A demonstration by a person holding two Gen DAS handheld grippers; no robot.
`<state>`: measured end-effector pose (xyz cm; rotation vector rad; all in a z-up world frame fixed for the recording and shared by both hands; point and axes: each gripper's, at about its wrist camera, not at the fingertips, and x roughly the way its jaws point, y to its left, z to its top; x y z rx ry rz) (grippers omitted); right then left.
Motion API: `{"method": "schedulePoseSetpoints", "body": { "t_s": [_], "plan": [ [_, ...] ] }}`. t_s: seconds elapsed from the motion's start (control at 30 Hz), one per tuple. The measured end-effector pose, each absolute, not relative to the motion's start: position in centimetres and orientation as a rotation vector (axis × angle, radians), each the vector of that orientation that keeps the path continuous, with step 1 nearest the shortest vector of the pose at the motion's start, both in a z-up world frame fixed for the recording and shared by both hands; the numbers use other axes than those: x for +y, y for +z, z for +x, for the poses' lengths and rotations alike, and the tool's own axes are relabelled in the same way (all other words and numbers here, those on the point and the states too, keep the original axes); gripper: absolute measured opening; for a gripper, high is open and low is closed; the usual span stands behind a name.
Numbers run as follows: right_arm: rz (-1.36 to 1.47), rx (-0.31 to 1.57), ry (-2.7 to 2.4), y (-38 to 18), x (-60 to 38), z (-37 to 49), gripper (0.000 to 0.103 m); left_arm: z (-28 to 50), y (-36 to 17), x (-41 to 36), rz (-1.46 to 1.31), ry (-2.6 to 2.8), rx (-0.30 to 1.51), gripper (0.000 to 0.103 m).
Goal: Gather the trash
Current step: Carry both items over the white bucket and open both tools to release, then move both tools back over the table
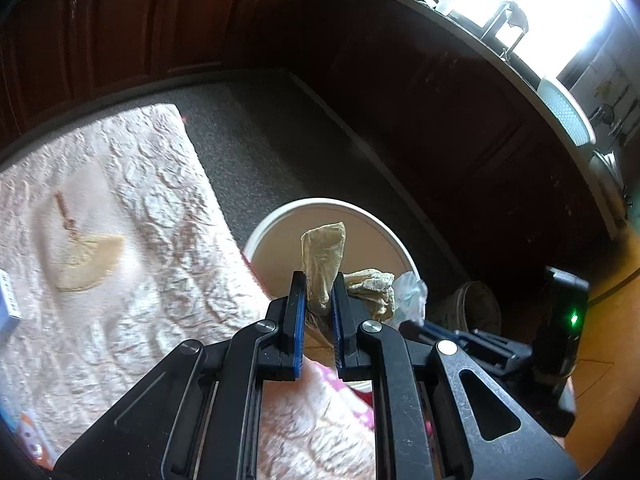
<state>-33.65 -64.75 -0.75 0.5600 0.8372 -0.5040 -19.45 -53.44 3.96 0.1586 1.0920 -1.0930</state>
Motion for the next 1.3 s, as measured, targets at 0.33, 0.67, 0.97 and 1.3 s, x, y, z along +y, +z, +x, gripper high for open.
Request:
{"method": "schedulePoseSetpoints", "body": {
  "t_s": [0.33,0.67,0.97,1.3],
  "plan": [
    [0.589,0.912,-0.561,-3.6,-66.2,-33.8,0.014,-20.0,2.8,-54.2,0.176,-1.086,1.128,0.049],
    [0.612,0.893,-0.568,-3.3,-65.9,-34.3,0.039,-20.5,3.4,-52.9,0.199,-1.070,1.079,0.049],
    [0.603,0.868,-0.566,-2.0,-64.8,-33.9,0.045,-20.8,4.7,-50.5,0.208,-1.038,1.026,0.049],
    [0.539,0.841,-0.552,0.7,-62.6,-33.1,0.047,-19.9,6.7,-46.2,0.187,-0.976,0.982,0.049]
  ]
}}
